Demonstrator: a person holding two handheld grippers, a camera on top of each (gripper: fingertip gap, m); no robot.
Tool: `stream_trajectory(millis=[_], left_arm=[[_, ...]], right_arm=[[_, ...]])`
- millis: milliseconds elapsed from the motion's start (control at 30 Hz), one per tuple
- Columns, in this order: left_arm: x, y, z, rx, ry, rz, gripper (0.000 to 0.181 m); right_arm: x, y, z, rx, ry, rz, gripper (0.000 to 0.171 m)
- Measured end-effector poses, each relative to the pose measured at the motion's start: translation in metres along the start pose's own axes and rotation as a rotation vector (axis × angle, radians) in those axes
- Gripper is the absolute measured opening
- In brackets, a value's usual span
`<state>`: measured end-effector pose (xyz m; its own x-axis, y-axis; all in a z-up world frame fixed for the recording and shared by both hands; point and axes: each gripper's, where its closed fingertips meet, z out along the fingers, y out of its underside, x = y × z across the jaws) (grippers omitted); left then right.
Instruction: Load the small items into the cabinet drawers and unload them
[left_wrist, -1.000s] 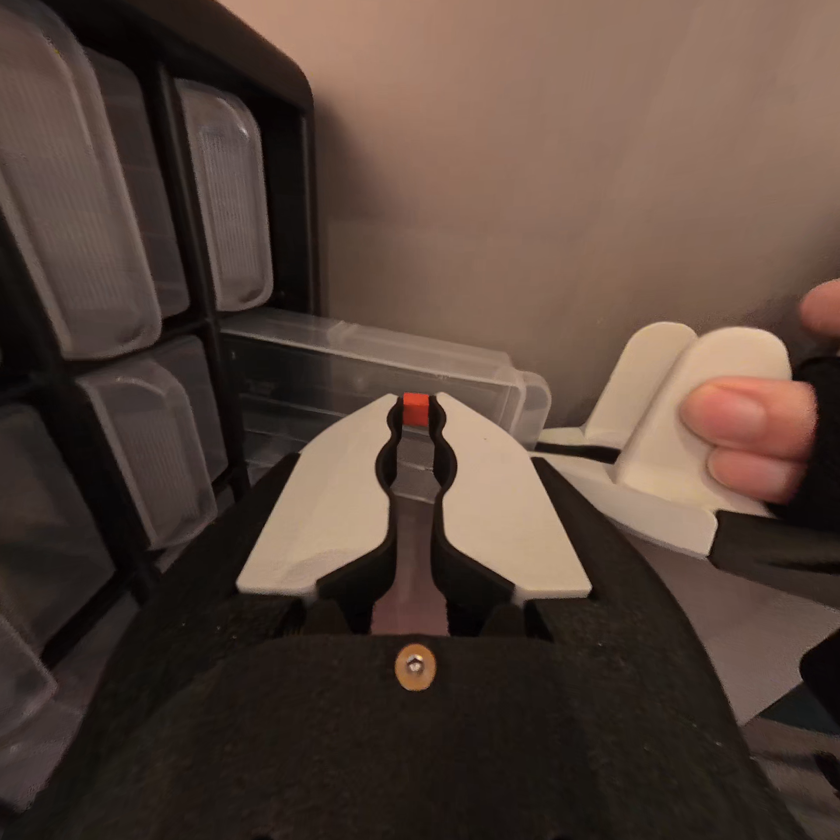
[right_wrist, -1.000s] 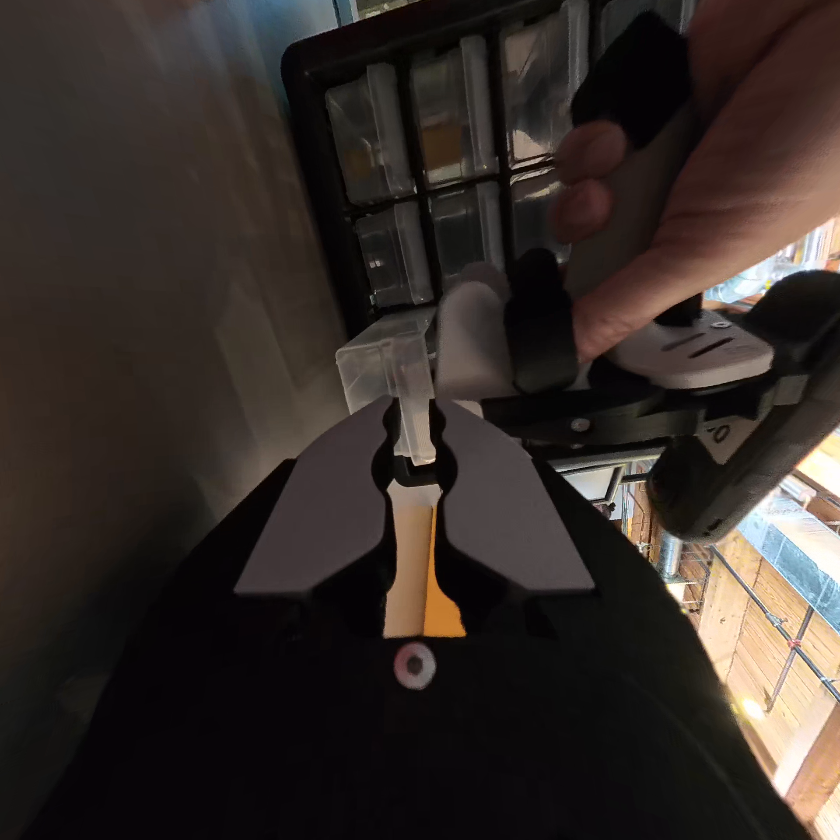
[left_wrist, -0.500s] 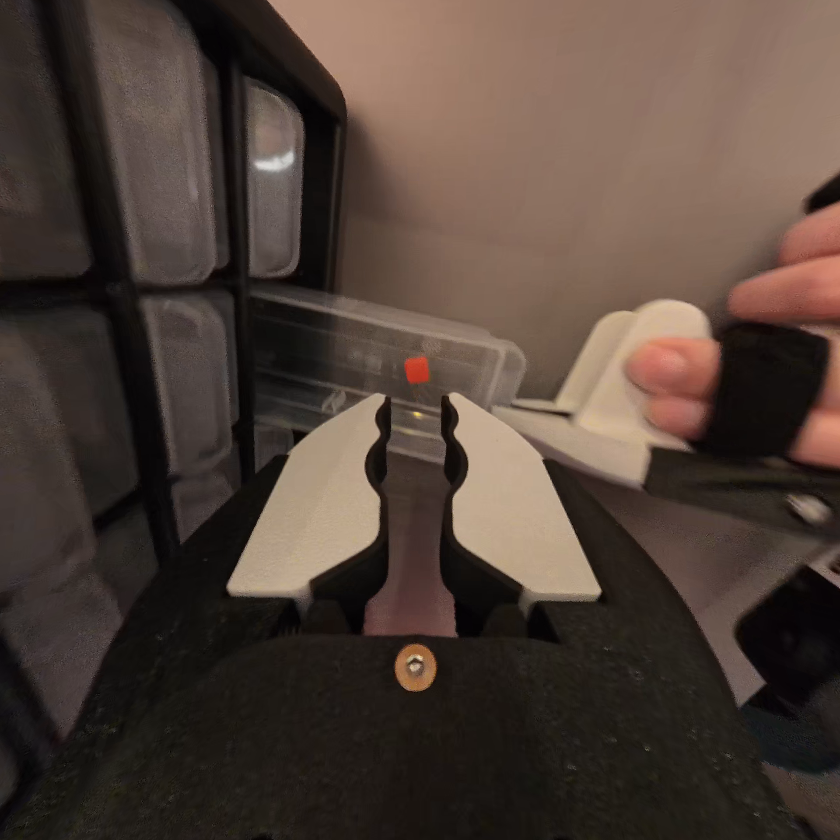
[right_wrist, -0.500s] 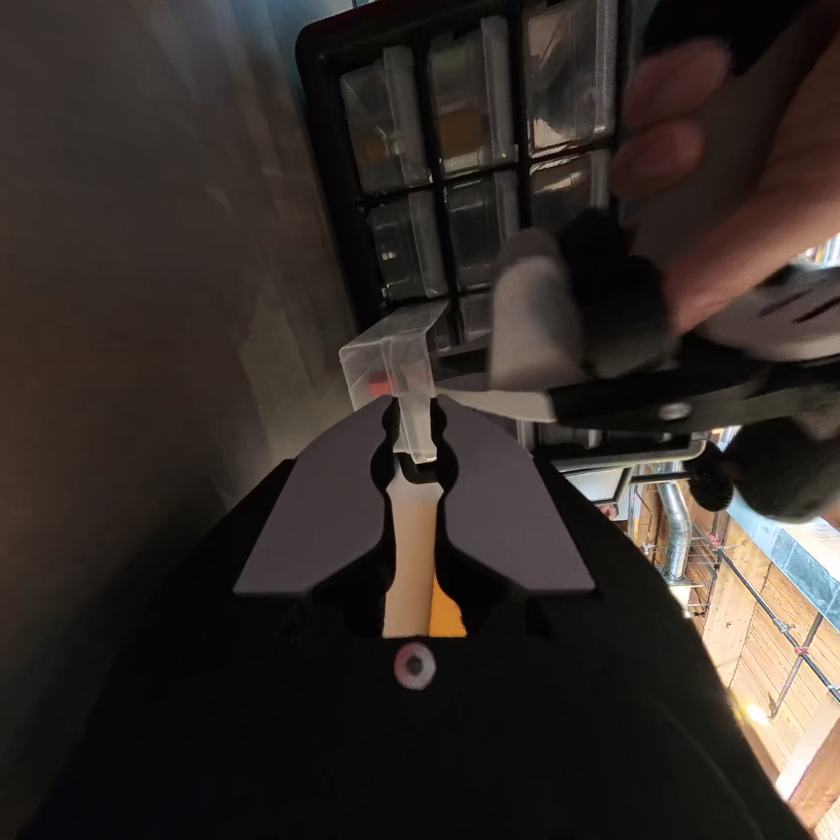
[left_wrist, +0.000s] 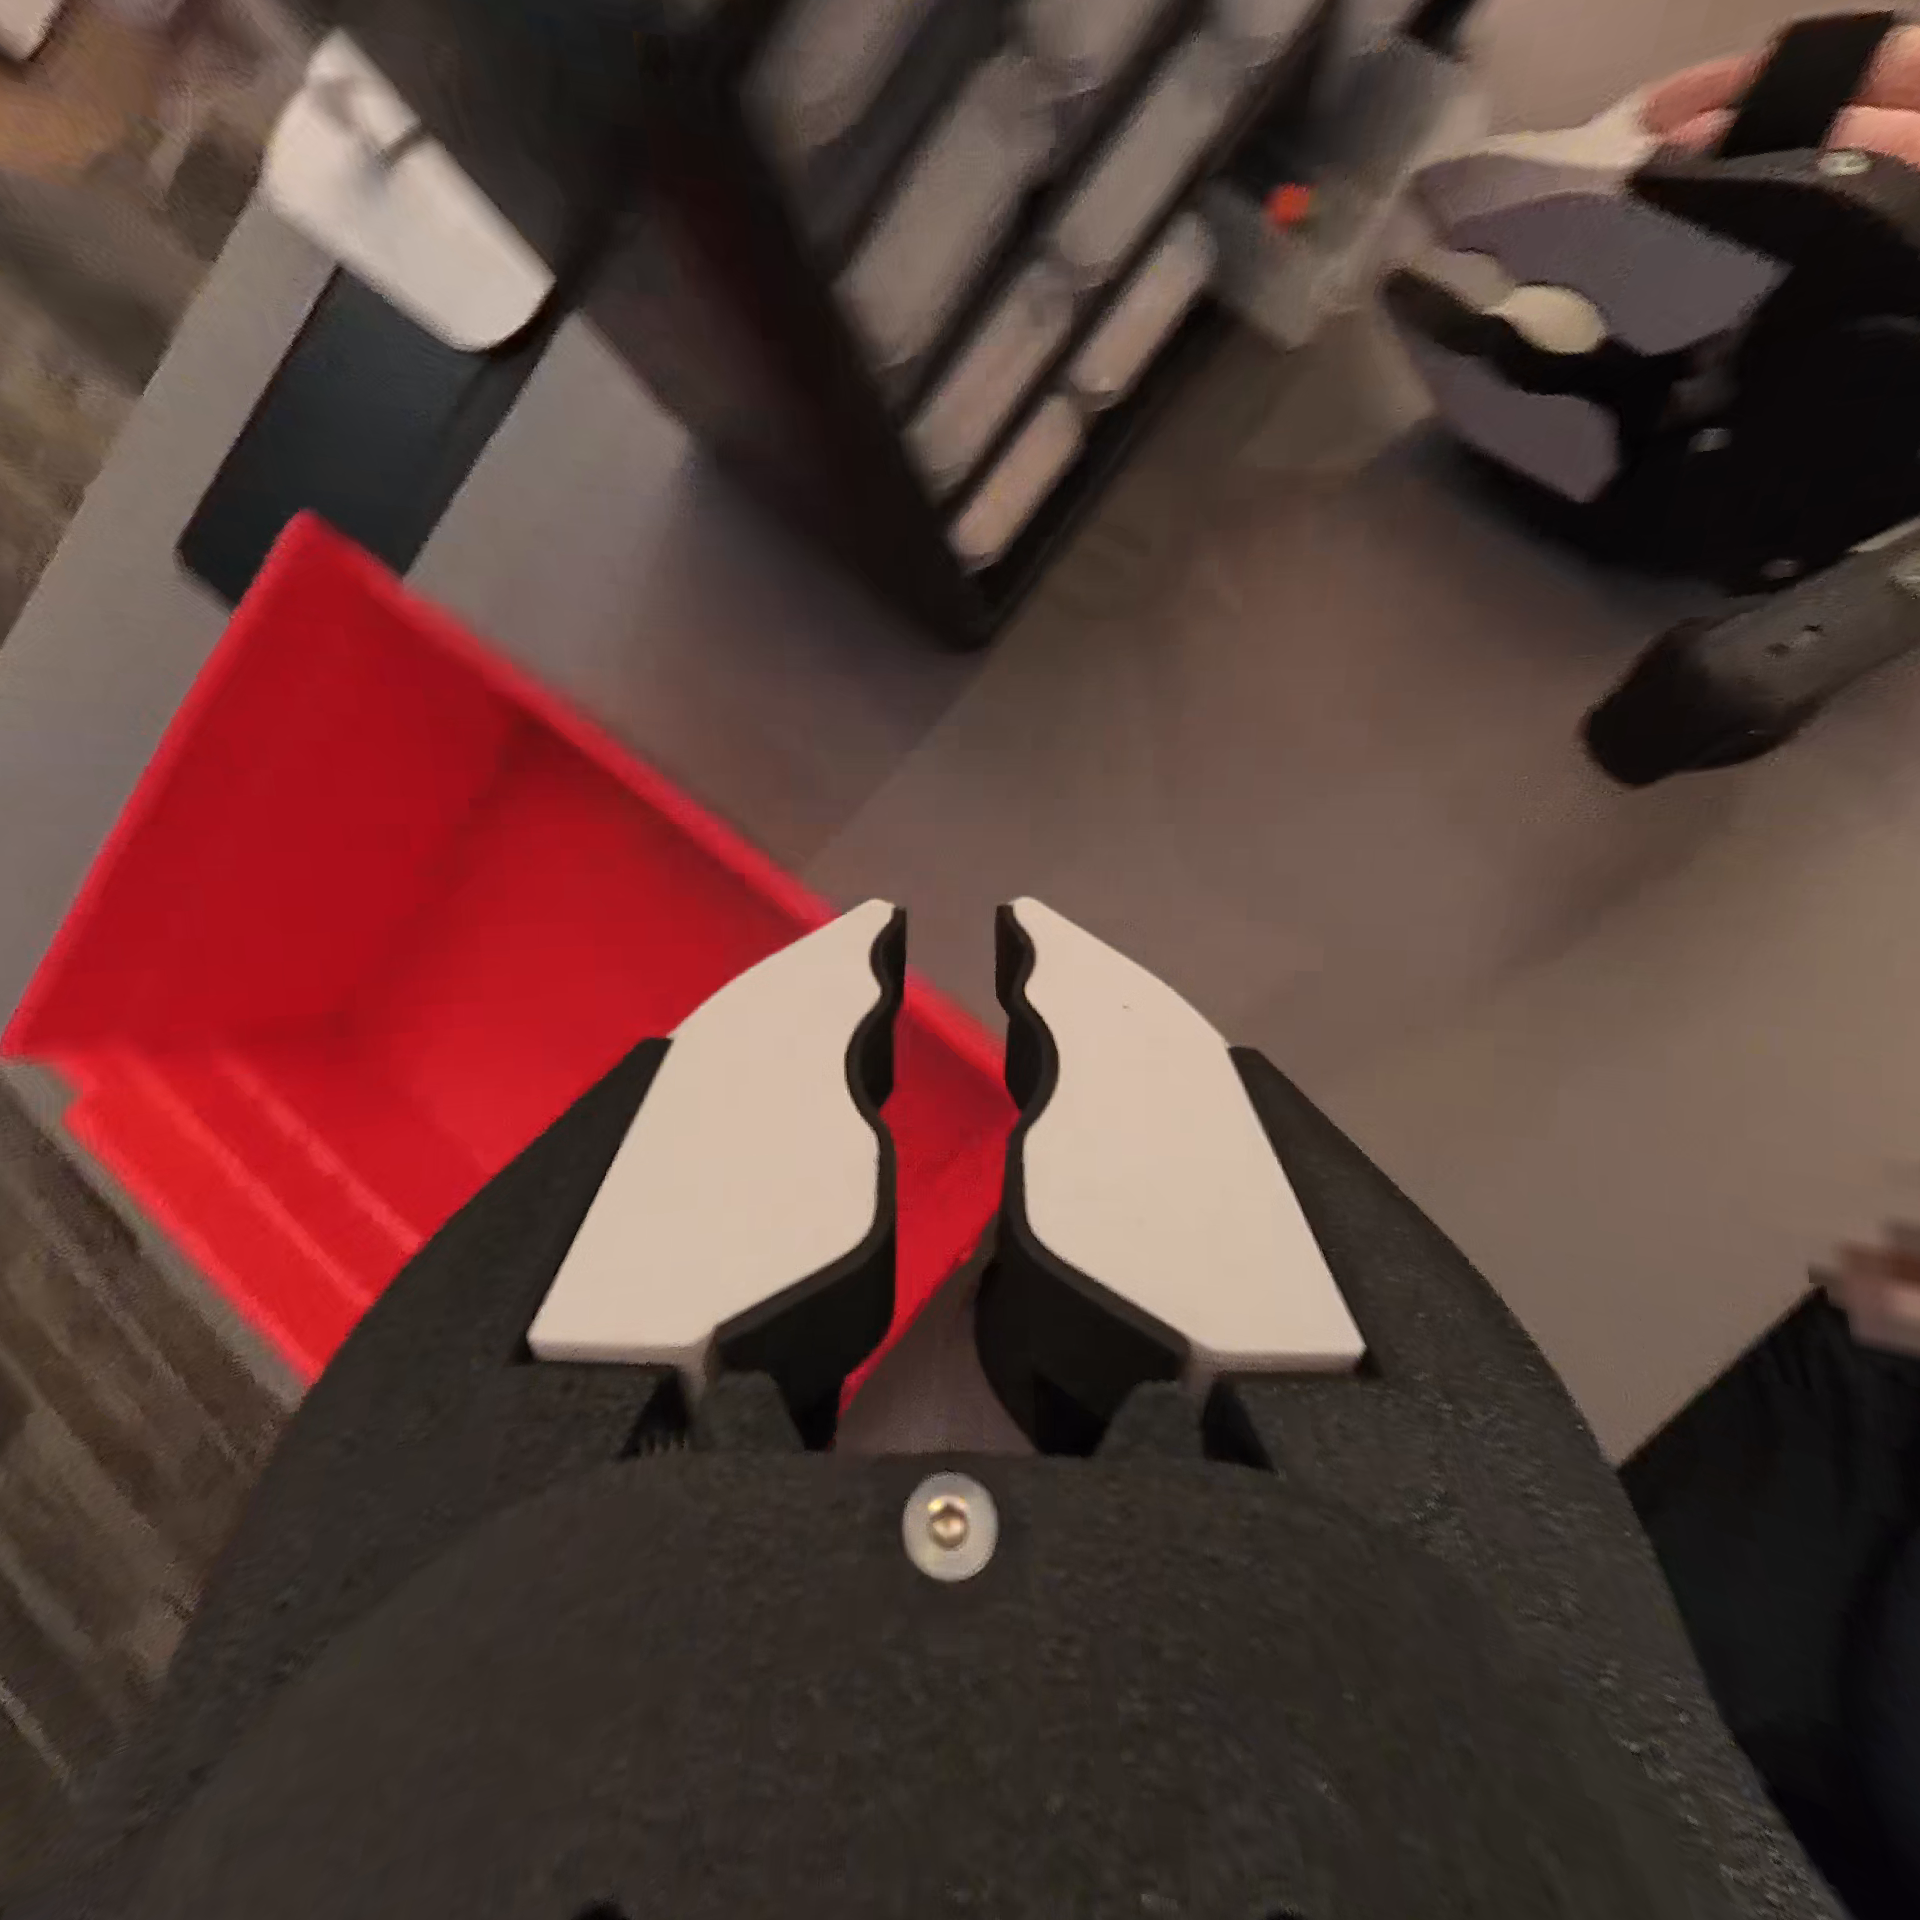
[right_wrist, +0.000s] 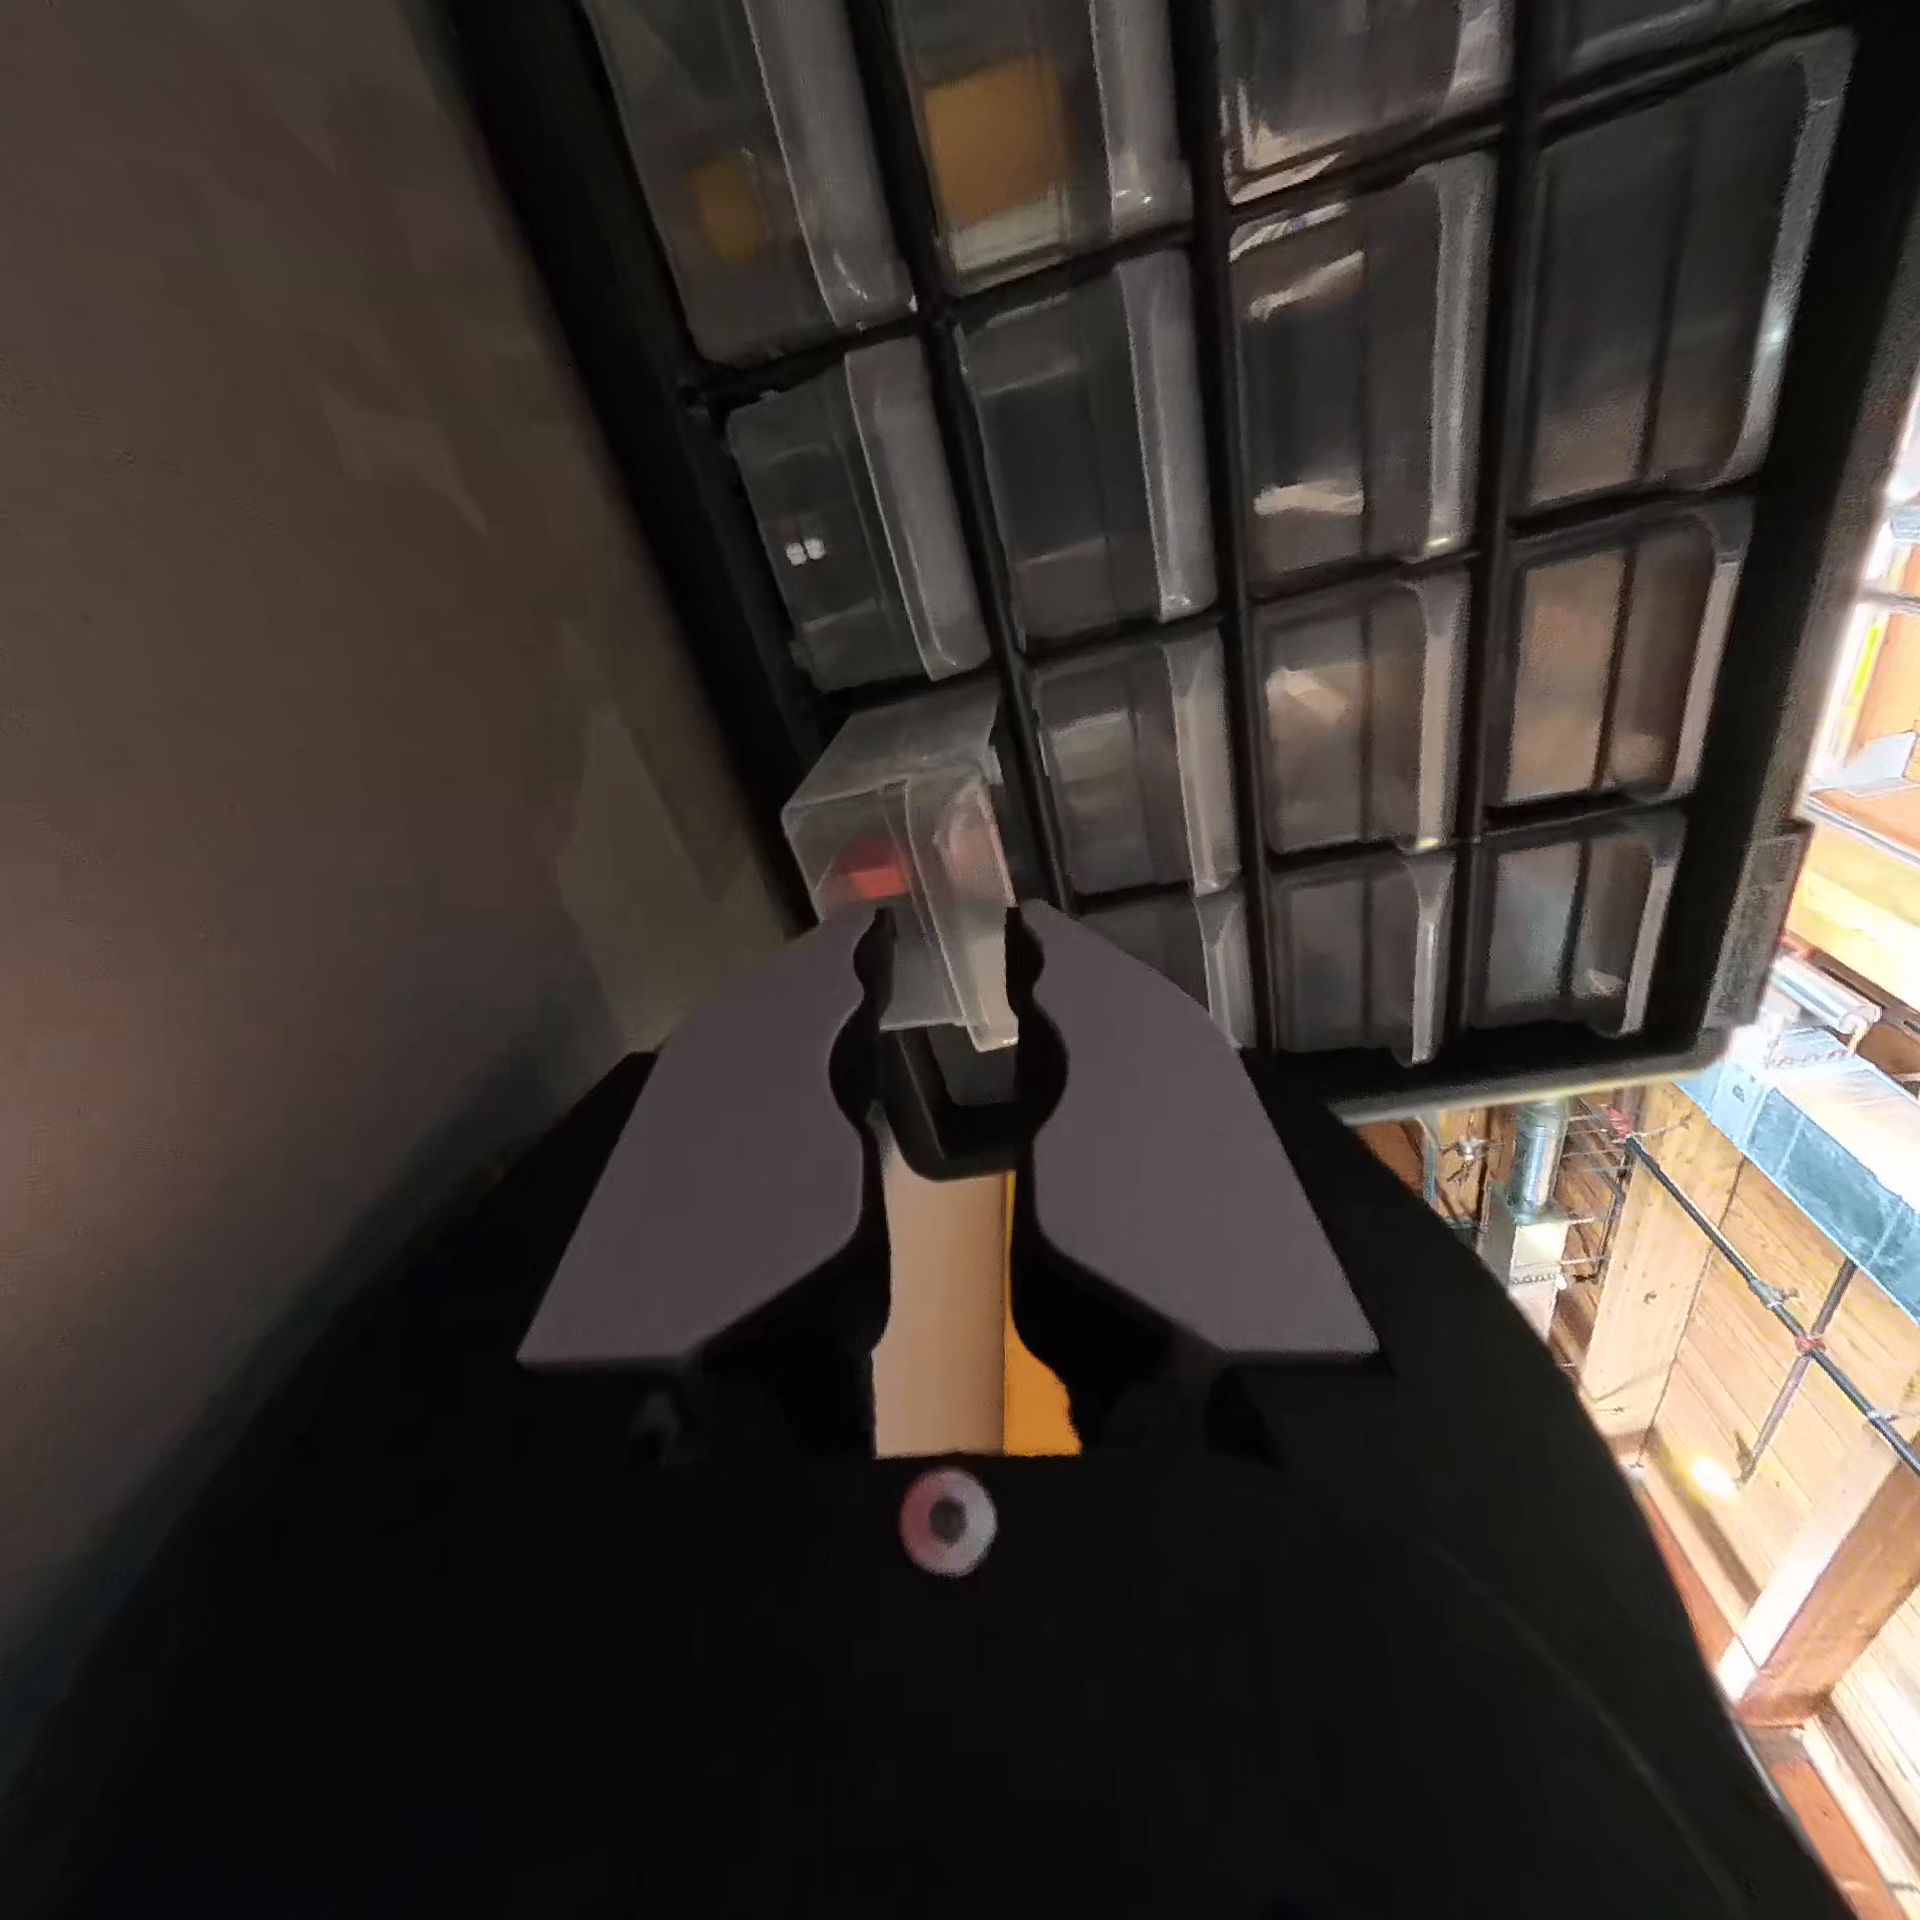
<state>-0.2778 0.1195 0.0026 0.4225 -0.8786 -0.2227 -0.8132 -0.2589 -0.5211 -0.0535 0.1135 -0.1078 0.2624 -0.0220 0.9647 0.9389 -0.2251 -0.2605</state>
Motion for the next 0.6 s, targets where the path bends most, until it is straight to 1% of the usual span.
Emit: stream_trajectory(millis=[133,267,367,433,500,600], left_arm=[[-0.053,0.022,0.004,-0.044,-0.09,-0.104,0.017],[-0.086,0.043,0.014,-0.122,-0.167,-0.144,0.02],[-0.09,0.068,0.021,-0.219,-0.125,-0.193,0.02],[-0.083,0.093,0.028,-0.331,-0.056,-0.219,0.026],[-0.081,0.117,0.034,-0.443,-0.02,-0.243,0.031],[-0.077,0.139,0.045,-0.546,0.03,-0.282,0.039]], right_arm=[[0.001,0.0,0.02,-0.023,0.013,-0.019,0.024],[0.001,-0.001,0.034,-0.038,0.015,-0.009,0.024],[0.001,-0.001,0.04,-0.041,0.012,0.001,0.026],[0.001,-0.002,0.041,-0.038,0.01,0.008,0.026],[0.001,-0.002,0.041,-0.035,0.007,0.006,0.026],[0.005,-0.004,0.038,-0.015,0.026,0.003,0.03]])
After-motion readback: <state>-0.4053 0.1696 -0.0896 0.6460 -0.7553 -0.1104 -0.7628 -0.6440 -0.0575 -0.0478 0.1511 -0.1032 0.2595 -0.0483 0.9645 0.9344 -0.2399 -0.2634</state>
